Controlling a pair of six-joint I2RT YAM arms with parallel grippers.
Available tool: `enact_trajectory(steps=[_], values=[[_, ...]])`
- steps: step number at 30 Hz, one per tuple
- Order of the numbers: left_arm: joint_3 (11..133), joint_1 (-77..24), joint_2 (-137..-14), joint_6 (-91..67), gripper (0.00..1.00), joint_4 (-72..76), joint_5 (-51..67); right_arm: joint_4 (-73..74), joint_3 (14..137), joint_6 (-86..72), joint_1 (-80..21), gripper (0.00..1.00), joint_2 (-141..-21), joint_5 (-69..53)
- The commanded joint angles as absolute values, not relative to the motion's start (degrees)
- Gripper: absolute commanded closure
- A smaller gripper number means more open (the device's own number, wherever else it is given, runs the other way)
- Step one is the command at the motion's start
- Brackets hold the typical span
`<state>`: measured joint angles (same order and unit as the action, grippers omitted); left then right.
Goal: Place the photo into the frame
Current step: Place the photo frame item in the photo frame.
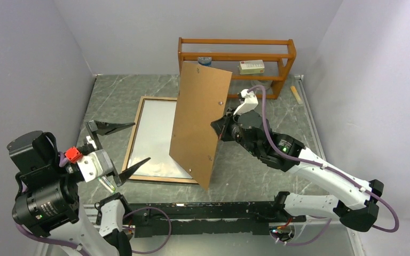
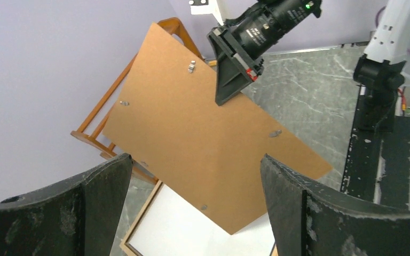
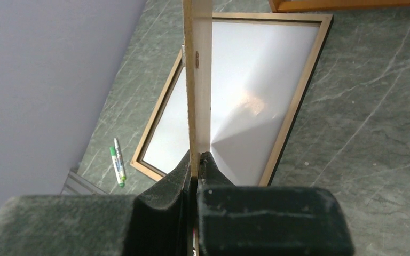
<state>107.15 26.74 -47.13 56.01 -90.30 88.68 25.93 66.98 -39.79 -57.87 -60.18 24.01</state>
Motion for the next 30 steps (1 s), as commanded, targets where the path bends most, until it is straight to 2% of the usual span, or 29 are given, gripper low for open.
enact_trajectory(steps=[1,5,7,8,9,12,15,20,24,27,30], values=[[110.7,29.4,-49.8,58.6,0.06,-95.8,98.7,20.8,71.7,-38.6,-58.1,1.00,-59.5,25.7],[110.2,30.2,-49.3,56.7,0.06,-87.3,92.9,21.0,72.0,-37.9,-58.1,1.00,-59.2,25.5],[105.4,30.3,-45.0,37.0,0.06,-67.2,82.7,21.0,72.2,-37.5,-58.1,1.00,-59.0,25.4],[101.7,30.2,-42.2,23.7,0.06,-55.5,72.3,21.1,72.3,-37.3,-58.1,1.00,-59.0,25.4],[100.5,30.1,-40.9,19.5,0.06,-52.5,62.5,21.1,72.3,-37.3,-58.2,1.00,-59.1,25.5],[103.4,29.7,-43.3,13.2,0.06,-54.1,47.5,20.5,72.1,-37.3,-58.1,1.00,-59.4,24.3],[98.0,29.5,-42.8,5.6,0.06,-48.4,40.7,20.5,72.5,-37.4,-58.1,1.00,-60.3,24.0],[91.4,29.5,-43.5,-6.8,0.06,-49.9,17.5,21.0,74.2,-36.7,-58.0,1.00,-60.4,24.0],[86.8,29.5,-45.7,-9.1,0.06,-50.1,14.5,23.0,78.0,-36.1,-56.8,1.00,-61.7,21.6],[83.4,28.7,-47.5,-8.7,0.06,-48.5,23.3,26.1,82.4,-37.6,-53.8,1.00,-63.7,17.5],[76.6,27.2,-47.2,-12.5,0.06,-40.9,29.0,28.1,85.9,-39.4,-50.3,1.00,-65.5,12.4]])
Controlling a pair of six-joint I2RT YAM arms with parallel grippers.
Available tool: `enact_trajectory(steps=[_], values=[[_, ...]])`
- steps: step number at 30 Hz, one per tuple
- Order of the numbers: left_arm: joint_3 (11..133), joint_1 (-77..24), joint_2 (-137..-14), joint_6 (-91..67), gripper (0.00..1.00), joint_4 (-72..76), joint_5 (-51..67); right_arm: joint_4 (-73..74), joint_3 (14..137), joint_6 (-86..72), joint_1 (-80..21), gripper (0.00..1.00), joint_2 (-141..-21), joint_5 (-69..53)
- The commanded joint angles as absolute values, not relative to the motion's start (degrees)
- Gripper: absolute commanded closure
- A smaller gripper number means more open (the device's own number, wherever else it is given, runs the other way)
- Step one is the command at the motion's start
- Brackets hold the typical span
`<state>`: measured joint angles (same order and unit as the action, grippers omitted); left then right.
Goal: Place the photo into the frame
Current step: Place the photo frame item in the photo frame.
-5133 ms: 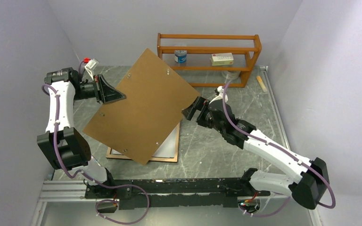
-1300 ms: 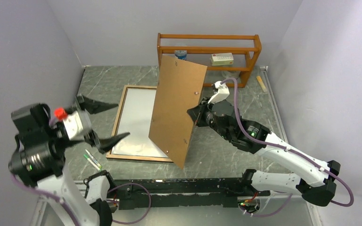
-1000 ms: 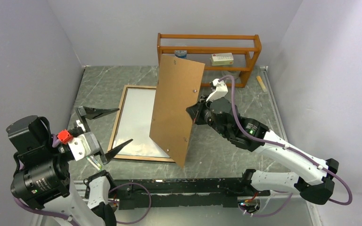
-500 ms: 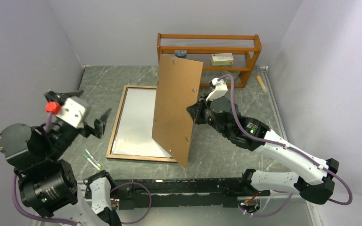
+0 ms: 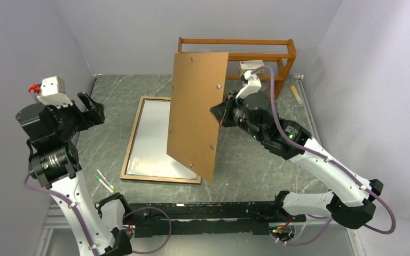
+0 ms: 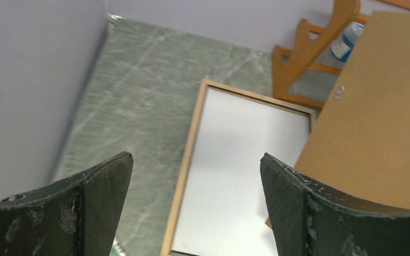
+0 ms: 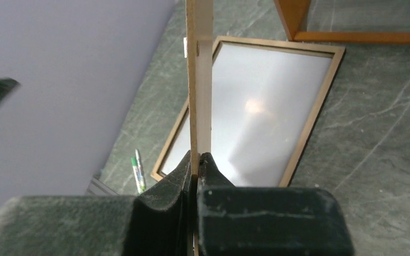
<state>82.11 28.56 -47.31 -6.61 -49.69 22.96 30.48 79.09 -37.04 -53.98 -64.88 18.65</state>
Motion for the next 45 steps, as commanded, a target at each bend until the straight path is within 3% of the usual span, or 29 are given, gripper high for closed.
enact_trajectory(steps=[1,4,6,7,11,15,18,23,30,45], values=[[74.9,27.2,-47.4,-13.6,0.06,-38.9,28.9,28.6,86.9,-40.1,-48.8,1.00,-66.2,10.3],[75.3,27.2,-49.0,-16.3,0.08,-38.2,20.4,30.0,89.7,-42.6,-44.2,1.00,-68.5,3.1],[77.2,27.3,-50.3,-18.8,0.24,-38.2,9.7,31.1,91.9,-43.8,-42.2,1.00,-70.9,-0.4],[77.9,27.3,-50.7,-20.3,0.26,-38.4,4.3,31.4,93.1,-44.3,-41.6,1.00,-72.2,-2.3],[78.4,27.3,-52.9,-17.4,0.07,-39.3,-3.4,29.6,95.5,-48.8,-39.2,1.00,-77.2,-10.3],[75.7,27.3,-56.9,-18.2,0.06,-42.8,-8.3,25.4,95.2,-53.8,-38.4,1.00,-82.2,-17.7],[72.7,27.3,-60.5,-18.9,0.06,-44.2,-5.0,20.8,92.3,-57.1,-37.7,1.00,-84.8,-21.5],[66.7,27.2,-66.8,-19.0,0.06,-41.9,16.3,12.6,86.4,-61.2,-35.9,1.00,-87.0,-26.2],[61.9,26.3,-77.3,-22.5,0.06,-34.5,28.6,4.9,81.7,-65.6,-33.6,1.00,-89.5,-29.4],[61.7,21.8,-94.7,-26.7,0.18,-28.9,27.1,1.7,77.3,-64.6,-32.1,1.00,-95.9,-30.2]])
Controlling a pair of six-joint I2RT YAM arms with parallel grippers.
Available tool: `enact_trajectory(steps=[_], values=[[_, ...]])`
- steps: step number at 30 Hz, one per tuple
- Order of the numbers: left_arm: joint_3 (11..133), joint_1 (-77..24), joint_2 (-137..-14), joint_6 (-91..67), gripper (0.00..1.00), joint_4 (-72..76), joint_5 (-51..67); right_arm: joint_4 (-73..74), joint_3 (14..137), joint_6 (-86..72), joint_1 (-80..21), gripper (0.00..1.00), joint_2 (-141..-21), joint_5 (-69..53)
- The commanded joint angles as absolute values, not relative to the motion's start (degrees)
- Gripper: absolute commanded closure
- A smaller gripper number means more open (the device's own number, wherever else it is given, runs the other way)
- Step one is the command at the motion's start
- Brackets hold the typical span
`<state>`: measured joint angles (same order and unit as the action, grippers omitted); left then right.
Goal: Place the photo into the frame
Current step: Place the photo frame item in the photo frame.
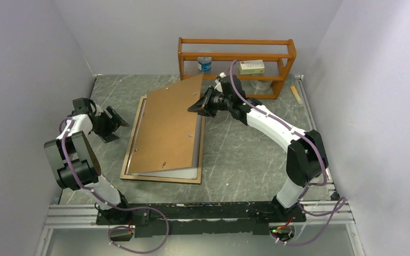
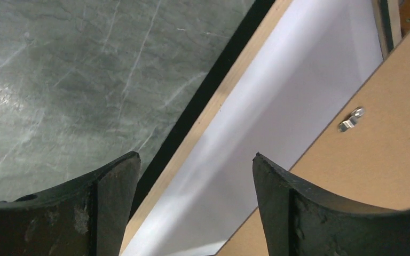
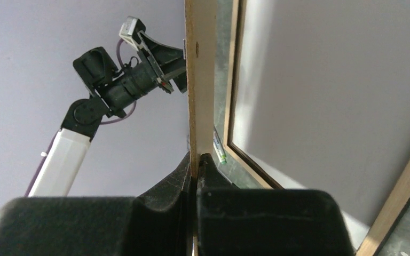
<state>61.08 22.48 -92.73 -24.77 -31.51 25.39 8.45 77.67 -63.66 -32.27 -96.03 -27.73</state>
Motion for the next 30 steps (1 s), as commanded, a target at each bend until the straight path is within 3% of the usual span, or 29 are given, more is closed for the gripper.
enact_trajectory(steps=[1,11,20,30], values=[[61.9,21.5,-95.4,-26.7,0.19,-28.8,27.2,1.1,77.0,-64.5,-32.0,1.00,-96.4,-30.3],[62.8,20.0,-102.5,-27.2,0.23,-30.9,28.5,-4.1,77.0,-63.5,-31.7,1.00,-102.1,-32.1],[63.1,20.0,-104.4,-27.2,0.32,-31.2,30.4,-9.5,76.9,-64.7,-31.5,1.00,-106.2,-33.6],[63.2,20.0,-104.8,-26.9,0.35,-31.6,31.5,-13.3,77.0,-63.2,-31.3,1.00,-109.1,-32.9]])
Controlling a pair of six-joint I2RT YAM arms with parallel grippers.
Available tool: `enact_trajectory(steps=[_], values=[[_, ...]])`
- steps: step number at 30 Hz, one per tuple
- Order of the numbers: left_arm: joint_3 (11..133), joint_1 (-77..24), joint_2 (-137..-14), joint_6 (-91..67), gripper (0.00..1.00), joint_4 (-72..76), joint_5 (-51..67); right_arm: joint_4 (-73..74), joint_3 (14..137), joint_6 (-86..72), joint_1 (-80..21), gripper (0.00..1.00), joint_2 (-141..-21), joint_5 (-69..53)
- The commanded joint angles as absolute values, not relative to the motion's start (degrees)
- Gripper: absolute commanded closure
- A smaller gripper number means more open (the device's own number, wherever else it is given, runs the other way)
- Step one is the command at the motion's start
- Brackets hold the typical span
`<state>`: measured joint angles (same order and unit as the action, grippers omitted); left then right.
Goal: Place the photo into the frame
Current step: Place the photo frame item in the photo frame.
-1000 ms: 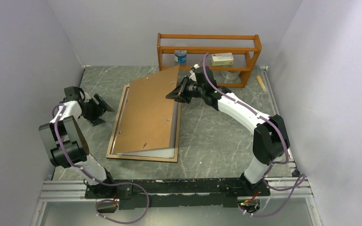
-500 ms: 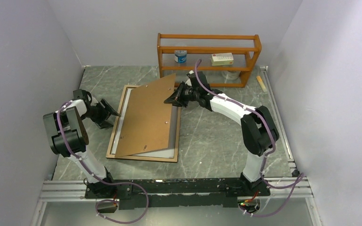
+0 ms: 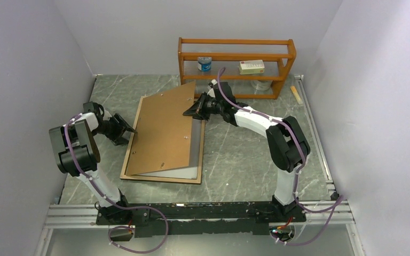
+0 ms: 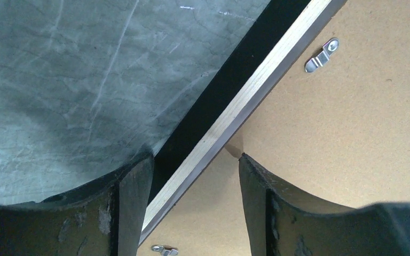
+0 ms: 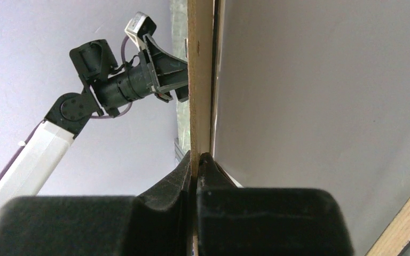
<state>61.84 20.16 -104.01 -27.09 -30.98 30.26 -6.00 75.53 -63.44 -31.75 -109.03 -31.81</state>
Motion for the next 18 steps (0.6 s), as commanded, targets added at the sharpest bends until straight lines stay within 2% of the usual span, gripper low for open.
enact_trajectory(steps=[1,18], values=[[63.2,20.0,-104.8,-27.0,0.35,-31.6,31.6,-13.1,77.1,-63.0,-31.3,1.00,-109.3,-32.8],[63.0,19.8,-105.5,-27.2,0.37,-31.7,32.2,-13.5,76.0,-62.1,-30.2,1.00,-112.0,-31.1]])
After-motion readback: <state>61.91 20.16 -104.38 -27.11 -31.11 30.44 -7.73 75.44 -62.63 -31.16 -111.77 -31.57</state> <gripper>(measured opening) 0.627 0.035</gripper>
